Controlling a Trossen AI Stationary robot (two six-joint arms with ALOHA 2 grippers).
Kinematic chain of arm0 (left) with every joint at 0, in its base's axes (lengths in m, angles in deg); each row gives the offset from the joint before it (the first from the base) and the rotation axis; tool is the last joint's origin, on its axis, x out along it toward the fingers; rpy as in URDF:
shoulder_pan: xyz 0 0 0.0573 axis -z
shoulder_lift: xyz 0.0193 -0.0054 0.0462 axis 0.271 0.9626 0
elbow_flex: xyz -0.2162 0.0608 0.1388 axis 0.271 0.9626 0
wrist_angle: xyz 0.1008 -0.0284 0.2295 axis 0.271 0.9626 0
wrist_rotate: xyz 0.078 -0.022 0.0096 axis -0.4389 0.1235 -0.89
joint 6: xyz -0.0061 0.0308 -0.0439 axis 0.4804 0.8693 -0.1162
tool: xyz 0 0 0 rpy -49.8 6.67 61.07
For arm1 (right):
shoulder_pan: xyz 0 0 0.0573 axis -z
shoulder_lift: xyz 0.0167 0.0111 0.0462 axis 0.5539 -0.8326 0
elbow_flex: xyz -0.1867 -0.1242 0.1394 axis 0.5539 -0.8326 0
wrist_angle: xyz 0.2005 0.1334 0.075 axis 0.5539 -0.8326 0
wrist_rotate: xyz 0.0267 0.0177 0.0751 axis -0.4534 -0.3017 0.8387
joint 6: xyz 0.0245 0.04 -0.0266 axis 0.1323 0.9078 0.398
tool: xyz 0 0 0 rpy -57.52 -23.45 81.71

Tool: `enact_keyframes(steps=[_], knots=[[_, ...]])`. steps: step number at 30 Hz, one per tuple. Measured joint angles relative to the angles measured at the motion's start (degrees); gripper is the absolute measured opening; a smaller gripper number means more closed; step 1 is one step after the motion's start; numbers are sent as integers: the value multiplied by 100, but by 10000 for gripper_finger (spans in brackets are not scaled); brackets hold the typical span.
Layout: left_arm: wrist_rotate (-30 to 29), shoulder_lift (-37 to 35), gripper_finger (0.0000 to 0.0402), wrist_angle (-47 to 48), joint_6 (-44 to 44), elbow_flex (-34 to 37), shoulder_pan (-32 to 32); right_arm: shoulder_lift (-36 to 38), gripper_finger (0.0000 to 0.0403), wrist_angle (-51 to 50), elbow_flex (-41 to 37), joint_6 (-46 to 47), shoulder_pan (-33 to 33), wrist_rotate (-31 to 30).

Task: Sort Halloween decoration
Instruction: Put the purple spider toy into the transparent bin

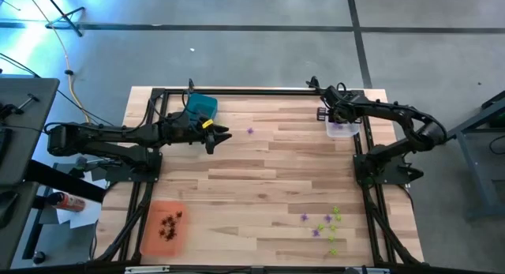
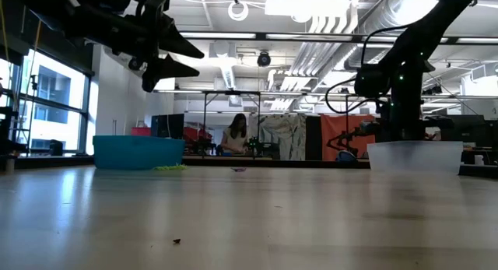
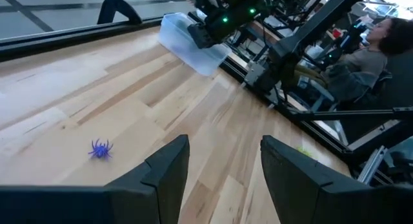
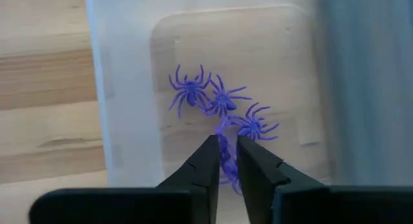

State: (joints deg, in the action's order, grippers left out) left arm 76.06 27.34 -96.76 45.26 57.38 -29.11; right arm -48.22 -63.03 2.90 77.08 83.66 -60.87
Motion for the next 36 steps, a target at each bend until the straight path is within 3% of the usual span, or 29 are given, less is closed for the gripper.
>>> enact_keyframes(steps=[10,16,18,24,27,31,36], knots=[[160,-84,179,7,73,0,-7,294,169,-262,558,-503,-66,-237],[158,-371,179,12,378,-2,-9,1131,192,-122,1313,-1170,-334,-271],[156,-477,179,-2,499,-2,-9,1451,192,125,1492,-1418,-517,169],[-132,-744,179,-302,850,-2,-9,2290,193,1749,1591,-1835,-1509,2367],[-225,-781,179,-838,867,-7,-9,2459,193,2355,1591,-2012,-2177,2907],[-259,-780,179,-1257,1020,-7,-9,2467,193,2695,1591,-2567,-3018,2883],[-274,-776,179,-1186,1054,-73,-9,2452,193,2743,1589,-2943,-3536,2093]])
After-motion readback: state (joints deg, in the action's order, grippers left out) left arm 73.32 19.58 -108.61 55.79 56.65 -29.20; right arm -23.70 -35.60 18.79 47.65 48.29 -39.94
